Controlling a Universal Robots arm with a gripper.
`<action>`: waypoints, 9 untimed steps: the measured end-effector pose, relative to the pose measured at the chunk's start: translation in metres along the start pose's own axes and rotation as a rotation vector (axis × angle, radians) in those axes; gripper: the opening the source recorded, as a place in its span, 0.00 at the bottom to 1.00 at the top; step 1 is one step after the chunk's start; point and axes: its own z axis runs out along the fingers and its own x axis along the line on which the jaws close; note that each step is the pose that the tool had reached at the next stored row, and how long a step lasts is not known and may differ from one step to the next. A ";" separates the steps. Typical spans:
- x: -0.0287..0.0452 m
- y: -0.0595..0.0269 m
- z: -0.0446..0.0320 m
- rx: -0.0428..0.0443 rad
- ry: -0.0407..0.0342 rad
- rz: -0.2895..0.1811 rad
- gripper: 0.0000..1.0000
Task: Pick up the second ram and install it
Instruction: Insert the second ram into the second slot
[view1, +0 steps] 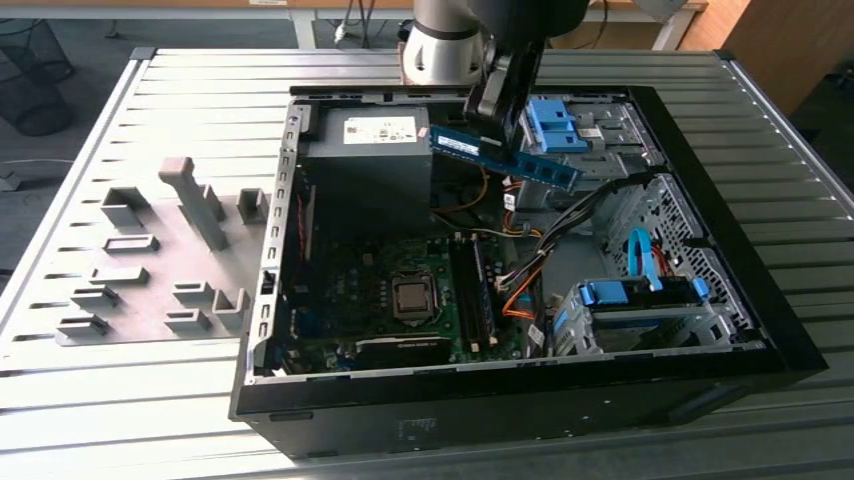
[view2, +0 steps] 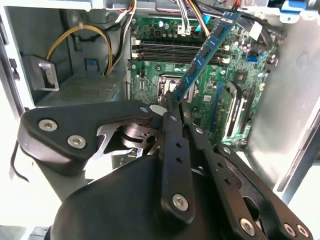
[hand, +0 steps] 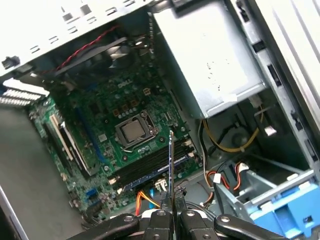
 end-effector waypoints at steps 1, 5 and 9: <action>0.0000 0.0000 0.0003 0.0004 0.0000 0.018 0.14; 0.0000 0.0000 0.0015 0.0020 -0.0001 0.090 0.14; 0.0001 0.0000 0.0026 0.0036 -0.0001 0.163 0.14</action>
